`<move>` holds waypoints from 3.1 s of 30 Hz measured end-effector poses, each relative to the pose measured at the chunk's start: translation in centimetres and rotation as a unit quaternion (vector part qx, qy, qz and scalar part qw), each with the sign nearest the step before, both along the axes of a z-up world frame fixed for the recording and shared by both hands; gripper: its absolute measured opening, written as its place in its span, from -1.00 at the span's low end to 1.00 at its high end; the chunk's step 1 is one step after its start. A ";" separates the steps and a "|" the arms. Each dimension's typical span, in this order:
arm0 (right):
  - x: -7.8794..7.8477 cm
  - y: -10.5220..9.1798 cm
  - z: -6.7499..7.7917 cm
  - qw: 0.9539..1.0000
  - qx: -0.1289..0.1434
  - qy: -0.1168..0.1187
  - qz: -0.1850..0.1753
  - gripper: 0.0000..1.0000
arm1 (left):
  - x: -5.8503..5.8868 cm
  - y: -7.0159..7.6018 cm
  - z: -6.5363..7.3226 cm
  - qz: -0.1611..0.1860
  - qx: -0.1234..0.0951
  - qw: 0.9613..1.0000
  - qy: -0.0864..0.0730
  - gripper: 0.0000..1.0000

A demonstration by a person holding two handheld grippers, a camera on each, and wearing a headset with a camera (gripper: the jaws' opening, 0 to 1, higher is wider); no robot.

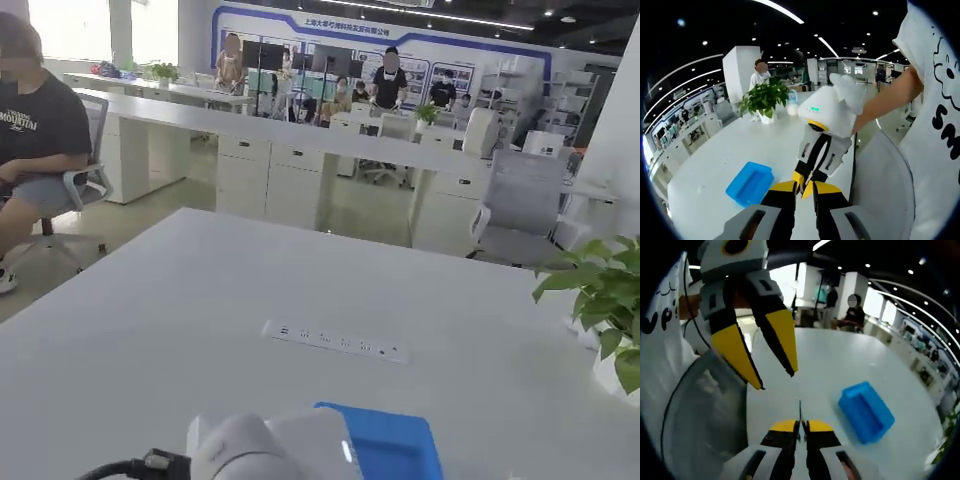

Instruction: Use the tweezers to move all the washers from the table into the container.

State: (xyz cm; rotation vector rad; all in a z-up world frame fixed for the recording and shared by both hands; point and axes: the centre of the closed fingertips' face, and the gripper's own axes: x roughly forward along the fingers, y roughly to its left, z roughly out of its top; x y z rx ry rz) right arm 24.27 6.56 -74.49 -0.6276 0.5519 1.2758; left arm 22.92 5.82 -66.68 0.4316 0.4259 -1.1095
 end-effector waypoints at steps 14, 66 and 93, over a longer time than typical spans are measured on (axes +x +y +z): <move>-2.9 -0.1 -2.5 0.997 -0.046 0.006 0.054 -0.95 | -2.0 -1.1 -3.7 -0.090 0.068 0.993 0.019 -1.00; -0.9 -9.1 -4.3 0.938 -0.003 0.110 -0.329 -0.53 | 1.6 4.1 -18.9 -0.087 0.221 0.969 0.071 -1.00; -0.1 -11.3 1.1 0.902 0.128 0.073 -0.405 -0.19 | 1.5 6.3 -9.6 0.179 0.014 0.978 0.110 0.26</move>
